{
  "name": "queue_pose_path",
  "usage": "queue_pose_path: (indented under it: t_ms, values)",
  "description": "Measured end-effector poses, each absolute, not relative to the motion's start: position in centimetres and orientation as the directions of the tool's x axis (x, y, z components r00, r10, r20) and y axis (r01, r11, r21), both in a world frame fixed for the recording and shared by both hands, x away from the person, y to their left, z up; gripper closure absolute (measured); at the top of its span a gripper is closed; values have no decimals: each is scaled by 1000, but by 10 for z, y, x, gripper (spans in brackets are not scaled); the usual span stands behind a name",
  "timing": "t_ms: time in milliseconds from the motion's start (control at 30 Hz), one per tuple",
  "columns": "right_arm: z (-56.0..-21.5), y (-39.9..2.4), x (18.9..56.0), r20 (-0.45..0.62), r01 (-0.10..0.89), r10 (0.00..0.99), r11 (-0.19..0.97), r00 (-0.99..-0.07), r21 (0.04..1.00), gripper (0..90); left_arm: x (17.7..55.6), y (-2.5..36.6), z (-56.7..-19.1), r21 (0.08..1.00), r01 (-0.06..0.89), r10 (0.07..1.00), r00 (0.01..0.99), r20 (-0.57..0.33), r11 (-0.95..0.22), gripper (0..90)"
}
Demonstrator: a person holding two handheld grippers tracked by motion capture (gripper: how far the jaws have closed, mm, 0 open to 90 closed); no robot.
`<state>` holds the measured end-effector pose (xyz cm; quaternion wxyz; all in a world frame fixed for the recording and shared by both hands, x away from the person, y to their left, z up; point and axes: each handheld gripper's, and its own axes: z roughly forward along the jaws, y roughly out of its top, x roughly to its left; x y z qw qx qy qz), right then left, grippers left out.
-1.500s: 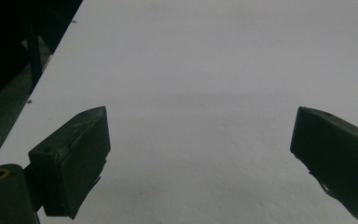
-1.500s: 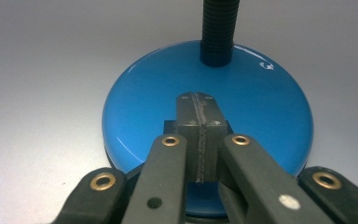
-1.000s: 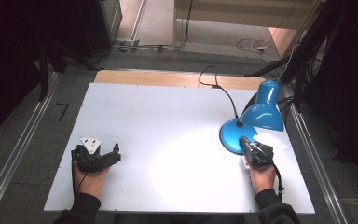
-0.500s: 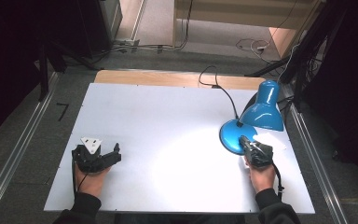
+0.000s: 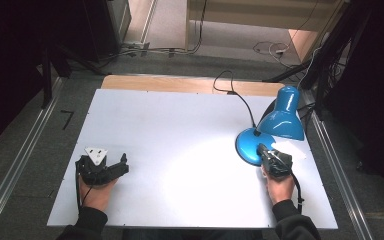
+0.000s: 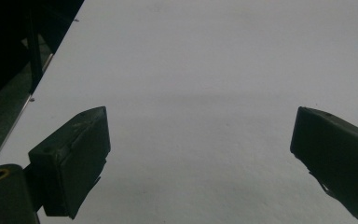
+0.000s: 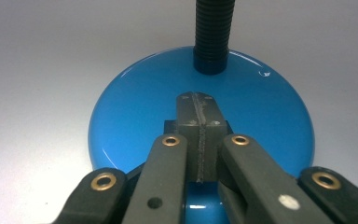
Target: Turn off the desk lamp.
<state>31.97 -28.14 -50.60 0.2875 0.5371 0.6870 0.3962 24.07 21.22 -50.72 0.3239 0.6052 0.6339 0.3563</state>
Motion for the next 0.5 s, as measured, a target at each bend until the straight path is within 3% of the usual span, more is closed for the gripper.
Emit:
queue_pose_path:
  t_ms: [500]
  values:
    - [-504,-282,314,40,513,966,101,-257,853,881,241,212,-507,846,533,998,-55,15,17,56]
